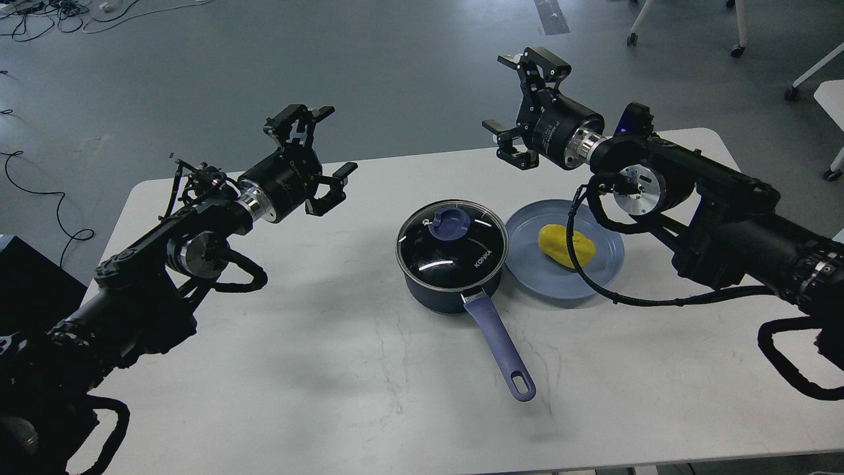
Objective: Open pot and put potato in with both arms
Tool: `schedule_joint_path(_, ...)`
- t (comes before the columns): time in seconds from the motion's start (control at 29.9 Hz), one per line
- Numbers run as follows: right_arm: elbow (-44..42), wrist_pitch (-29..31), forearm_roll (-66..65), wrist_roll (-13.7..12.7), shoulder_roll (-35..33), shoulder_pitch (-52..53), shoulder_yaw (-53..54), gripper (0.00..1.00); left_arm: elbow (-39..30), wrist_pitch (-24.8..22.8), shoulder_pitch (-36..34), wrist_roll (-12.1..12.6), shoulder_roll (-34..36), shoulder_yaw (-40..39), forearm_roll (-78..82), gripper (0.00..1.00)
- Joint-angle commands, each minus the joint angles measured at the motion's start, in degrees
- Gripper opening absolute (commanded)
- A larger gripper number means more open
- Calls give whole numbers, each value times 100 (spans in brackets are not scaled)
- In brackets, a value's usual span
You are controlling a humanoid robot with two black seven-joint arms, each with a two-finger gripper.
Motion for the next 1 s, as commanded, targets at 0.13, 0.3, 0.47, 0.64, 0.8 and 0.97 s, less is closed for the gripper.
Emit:
schedule_joint_path(0.13,-1,-170,-16,0,-23,39,-50,100,-7,0,-11,2,-251,6,39,98)
schedule_joint_path(0.3,8,-223,-16,0,-23,39,-41,100,-15,0,-46,2,-251,-3,21,98)
schedule_joint_path(0.47,8,-223,-16,9,-15,39,-41,100,-7,0,-55,19,-233,-3,-6,98)
schedule_joint_path(0.64,8,-214,-16,9,-15,39,-41,100,-15,0,-55,28,-242,-3,-23,98)
schedule_joint_path(0.8,8,-214,-25,18,-15,39,-41,100,-15,0,-63,37,-225,-3,-23,98)
schedule_joint_path(0.97,8,-214,-25,26,12,39,-41,100,-16,0,-63,19,-190,-38,-23,98)
